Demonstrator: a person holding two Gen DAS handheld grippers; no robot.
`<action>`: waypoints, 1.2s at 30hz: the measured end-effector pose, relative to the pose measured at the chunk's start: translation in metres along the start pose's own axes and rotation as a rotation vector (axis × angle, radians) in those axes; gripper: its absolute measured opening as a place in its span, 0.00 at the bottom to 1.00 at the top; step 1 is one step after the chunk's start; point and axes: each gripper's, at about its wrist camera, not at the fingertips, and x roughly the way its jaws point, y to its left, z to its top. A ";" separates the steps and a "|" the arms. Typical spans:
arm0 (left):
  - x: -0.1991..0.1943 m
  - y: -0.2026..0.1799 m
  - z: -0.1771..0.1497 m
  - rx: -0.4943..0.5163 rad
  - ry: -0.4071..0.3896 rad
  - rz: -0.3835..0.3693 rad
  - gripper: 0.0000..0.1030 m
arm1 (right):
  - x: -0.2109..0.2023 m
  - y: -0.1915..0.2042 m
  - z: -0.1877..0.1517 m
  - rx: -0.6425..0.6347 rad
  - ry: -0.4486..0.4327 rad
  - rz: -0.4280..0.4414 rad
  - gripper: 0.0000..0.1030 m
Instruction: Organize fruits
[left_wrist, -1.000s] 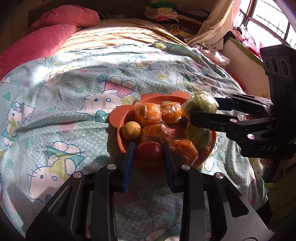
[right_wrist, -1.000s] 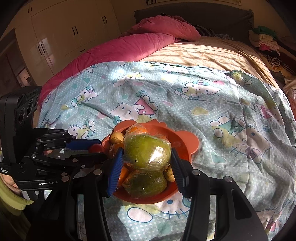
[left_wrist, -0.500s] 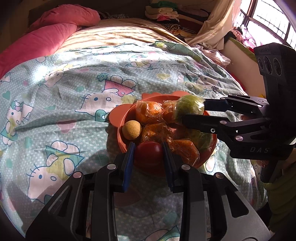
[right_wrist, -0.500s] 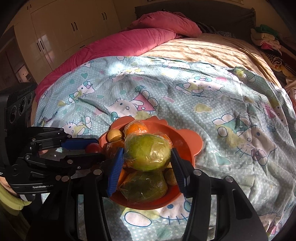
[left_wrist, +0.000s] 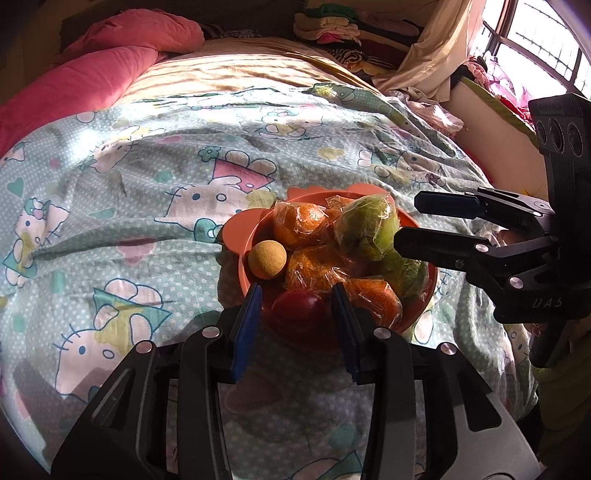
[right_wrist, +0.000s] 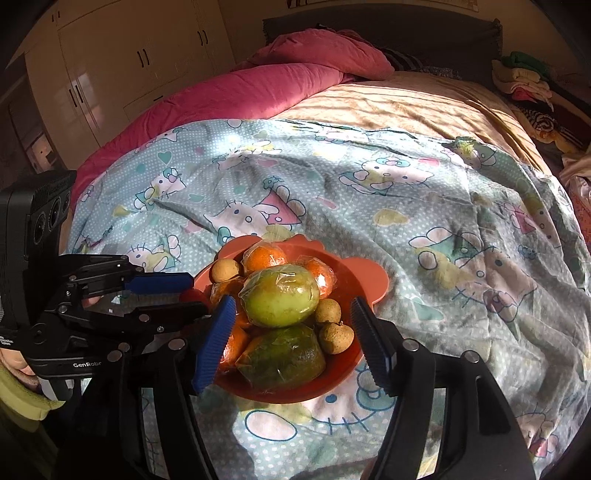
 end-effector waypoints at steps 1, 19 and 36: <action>0.000 0.001 0.000 -0.003 0.001 -0.003 0.32 | -0.002 0.000 -0.001 0.002 -0.004 -0.002 0.64; -0.030 -0.006 -0.003 -0.006 -0.060 0.019 0.61 | -0.050 0.001 -0.021 0.025 -0.081 -0.130 0.87; -0.077 -0.018 -0.026 -0.040 -0.138 0.049 0.88 | -0.104 0.035 -0.054 0.054 -0.213 -0.229 0.96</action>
